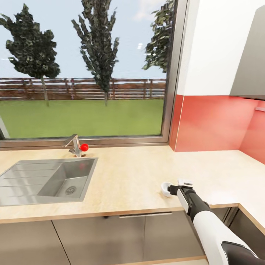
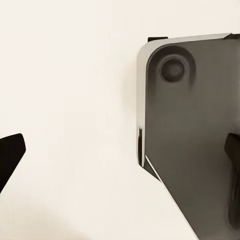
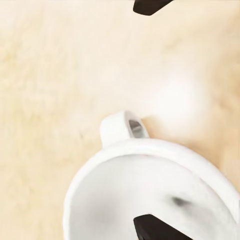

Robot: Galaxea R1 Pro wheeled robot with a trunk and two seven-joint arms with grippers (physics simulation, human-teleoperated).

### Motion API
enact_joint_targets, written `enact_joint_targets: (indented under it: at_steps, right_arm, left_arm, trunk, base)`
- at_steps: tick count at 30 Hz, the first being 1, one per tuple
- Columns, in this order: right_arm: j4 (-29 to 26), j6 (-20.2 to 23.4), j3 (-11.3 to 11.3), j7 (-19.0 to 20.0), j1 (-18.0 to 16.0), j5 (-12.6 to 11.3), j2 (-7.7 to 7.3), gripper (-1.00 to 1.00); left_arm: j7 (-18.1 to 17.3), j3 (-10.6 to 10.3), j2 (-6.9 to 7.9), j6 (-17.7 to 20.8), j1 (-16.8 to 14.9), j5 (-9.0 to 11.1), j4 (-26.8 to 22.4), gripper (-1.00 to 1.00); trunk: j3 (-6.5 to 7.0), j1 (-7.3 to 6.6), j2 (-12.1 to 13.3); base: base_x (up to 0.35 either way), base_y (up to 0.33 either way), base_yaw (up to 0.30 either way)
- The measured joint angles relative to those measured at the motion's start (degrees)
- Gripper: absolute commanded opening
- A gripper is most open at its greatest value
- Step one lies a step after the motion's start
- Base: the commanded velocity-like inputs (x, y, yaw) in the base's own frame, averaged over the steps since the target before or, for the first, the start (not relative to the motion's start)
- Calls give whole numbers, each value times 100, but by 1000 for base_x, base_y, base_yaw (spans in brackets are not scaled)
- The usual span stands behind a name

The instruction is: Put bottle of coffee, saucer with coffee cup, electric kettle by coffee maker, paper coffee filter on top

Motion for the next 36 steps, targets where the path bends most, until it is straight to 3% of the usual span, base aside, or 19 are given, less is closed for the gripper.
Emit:
enact_joint_targets:
  at_steps: [26,27,36]
  right_arm:
    - [124,0,-1,27,0,-2,1,100]
    - [172,-2,-1,27,0,-4,1,-100]
    - [264,-138,-3,25,-5,41,0,-100]
  left_arm:
    - [0,0,-2,0,1,-2,0,100]
    - [0,0,-2,0,0,-1,0,100]
    - [0,0,-6,0,1,0,1,100]
  trunk:
    - [0,1,0]
    - [0,1,0]
    - [2,0,-3]
  base:
    - [2,2,0]
    - [0,0,0]
    - [0,0,0]
